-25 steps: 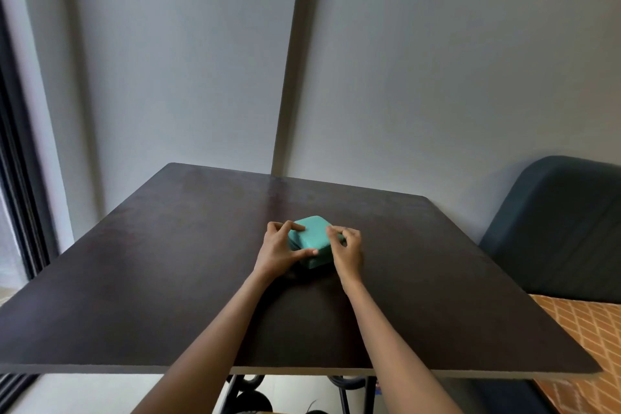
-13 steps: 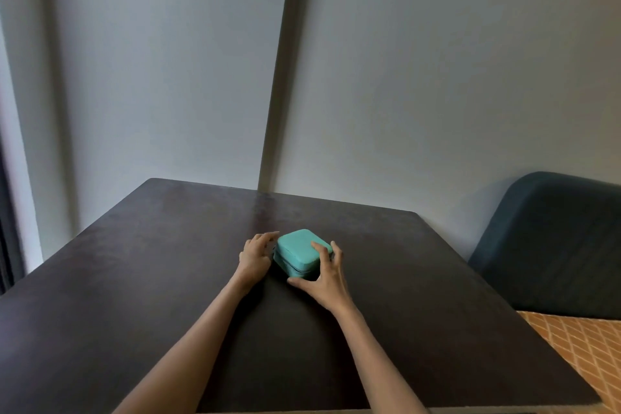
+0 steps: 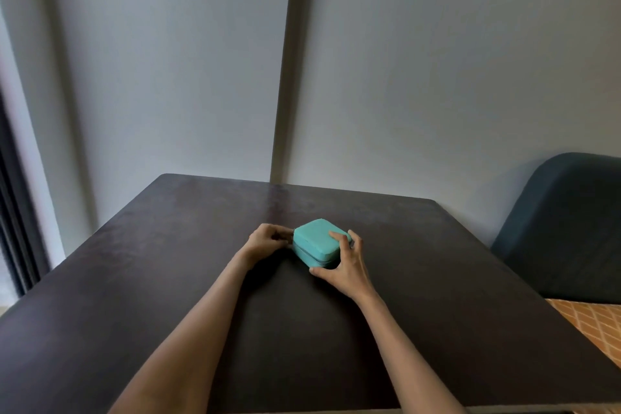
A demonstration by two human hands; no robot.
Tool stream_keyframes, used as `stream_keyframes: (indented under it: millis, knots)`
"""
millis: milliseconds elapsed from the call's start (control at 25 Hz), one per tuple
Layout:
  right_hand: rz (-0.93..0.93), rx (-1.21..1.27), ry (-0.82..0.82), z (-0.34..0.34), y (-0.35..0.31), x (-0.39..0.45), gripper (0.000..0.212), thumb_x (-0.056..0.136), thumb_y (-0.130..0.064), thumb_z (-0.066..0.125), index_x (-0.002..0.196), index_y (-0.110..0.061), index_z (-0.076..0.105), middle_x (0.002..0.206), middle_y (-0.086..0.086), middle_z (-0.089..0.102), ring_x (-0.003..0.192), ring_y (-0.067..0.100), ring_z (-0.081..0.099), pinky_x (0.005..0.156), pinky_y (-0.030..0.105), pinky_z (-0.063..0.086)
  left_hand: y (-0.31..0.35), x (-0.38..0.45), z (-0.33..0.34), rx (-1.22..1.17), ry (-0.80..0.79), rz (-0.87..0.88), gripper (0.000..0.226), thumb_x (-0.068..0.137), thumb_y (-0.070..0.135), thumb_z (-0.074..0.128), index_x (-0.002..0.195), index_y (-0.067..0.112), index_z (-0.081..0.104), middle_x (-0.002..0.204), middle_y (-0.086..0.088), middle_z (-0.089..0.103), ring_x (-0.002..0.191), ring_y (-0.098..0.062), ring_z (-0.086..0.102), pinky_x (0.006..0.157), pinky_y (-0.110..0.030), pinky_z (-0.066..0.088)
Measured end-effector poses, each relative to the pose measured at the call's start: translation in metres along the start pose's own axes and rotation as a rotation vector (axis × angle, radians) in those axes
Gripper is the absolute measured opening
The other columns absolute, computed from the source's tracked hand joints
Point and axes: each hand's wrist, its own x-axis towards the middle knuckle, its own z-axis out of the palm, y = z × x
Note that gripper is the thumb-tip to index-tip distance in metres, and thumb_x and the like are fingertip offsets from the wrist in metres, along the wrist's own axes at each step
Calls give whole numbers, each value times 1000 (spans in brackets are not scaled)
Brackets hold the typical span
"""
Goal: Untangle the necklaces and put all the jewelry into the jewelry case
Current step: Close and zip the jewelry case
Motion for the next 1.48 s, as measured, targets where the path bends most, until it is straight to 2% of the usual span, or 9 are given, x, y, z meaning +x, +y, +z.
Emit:
stream_keyframes:
  millis: [80,200,280,440,720,960,1160,1280,1480]
  knots:
    - [-1,5,3,0,0,0,86,68,-37,82,137,-24,32,147,6,10,135,25,26,102,34,37,6,-5,-3,-228,-86,-7,34,87,3,62,120,10,62,101,-7,69,93,-17,65,91,-28,51]
    - [2,5,6,-1,-2,-1,85,68,-36,82,137,-25,32,147,6,10,135,25,27,102,34,37,10,-6,-4,-210,-86,44,21,88,7,62,108,12,68,96,-11,70,83,-17,65,82,-25,54]
    - [3,4,10,-1,-2,-1,85,68,-36,82,136,-25,32,146,6,10,135,25,27,102,34,37,8,-5,-2,-126,6,50,18,86,6,64,101,12,72,91,-8,72,77,-13,65,78,-25,55]
    - [-3,1,18,-1,-2,-2,84,68,-36,82,136,-25,33,146,6,11,135,24,26,101,33,37,5,-2,8,52,258,41,11,84,8,67,93,9,75,81,-2,72,56,8,61,60,-5,48]
    - [3,-32,61,2,-3,4,83,66,-36,83,134,-23,37,139,6,19,128,24,34,98,32,40,6,-20,18,111,377,-42,15,83,11,60,83,13,75,80,-1,73,80,-14,67,82,-28,52]
    - [23,-52,113,7,-6,3,83,63,-41,83,132,-21,40,133,8,24,123,27,40,98,36,45,19,-53,35,70,188,35,9,78,19,69,81,15,76,78,3,73,77,-7,66,77,-26,51]
    - [-41,-283,191,7,-16,-6,78,70,-46,77,136,-20,43,144,18,28,127,37,39,100,50,42,29,-64,56,49,222,31,15,80,26,68,68,17,72,67,3,71,66,-9,66,62,-21,51]
    - [-275,-588,317,9,-25,-9,71,64,-38,81,125,-26,49,126,12,44,115,29,45,91,49,47,31,-63,58,92,284,4,14,78,24,64,64,21,65,66,4,68,67,-12,64,58,-21,45]
    - [-432,-617,286,9,-38,-13,34,62,-7,82,89,-20,67,77,2,54,66,17,58,49,27,50,31,-62,56,184,257,30,12,79,26,63,70,19,61,66,6,61,66,-13,58,65,-26,44]
